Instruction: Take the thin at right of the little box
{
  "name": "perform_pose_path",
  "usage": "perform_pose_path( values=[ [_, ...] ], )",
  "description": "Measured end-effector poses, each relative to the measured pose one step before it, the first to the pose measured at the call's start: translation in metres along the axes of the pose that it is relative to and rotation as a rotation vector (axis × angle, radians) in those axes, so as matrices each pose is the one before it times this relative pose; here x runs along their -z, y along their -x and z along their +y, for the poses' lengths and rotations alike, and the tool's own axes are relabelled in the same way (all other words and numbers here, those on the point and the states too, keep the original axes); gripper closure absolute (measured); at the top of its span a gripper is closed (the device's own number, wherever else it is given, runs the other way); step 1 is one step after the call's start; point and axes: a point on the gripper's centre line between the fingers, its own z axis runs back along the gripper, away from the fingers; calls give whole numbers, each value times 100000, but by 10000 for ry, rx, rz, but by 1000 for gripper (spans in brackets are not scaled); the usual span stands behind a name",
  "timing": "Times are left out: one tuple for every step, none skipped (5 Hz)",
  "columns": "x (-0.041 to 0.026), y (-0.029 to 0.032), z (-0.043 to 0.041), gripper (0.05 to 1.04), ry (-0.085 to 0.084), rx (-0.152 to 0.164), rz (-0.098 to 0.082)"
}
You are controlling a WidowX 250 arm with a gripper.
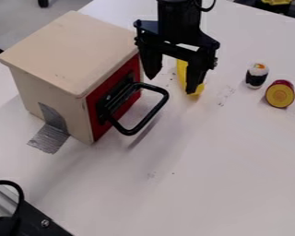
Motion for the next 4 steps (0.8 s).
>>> perform_pose_path(
  values=[
    [821, 389, 34, 85, -18, -5, 322],
    [874, -3070, -507, 86, 239, -106, 195],
    [850, -3962, -363, 85, -81, 50, 61],
    [1580, -4007, -1417, 85, 6, 165, -5]
  ],
)
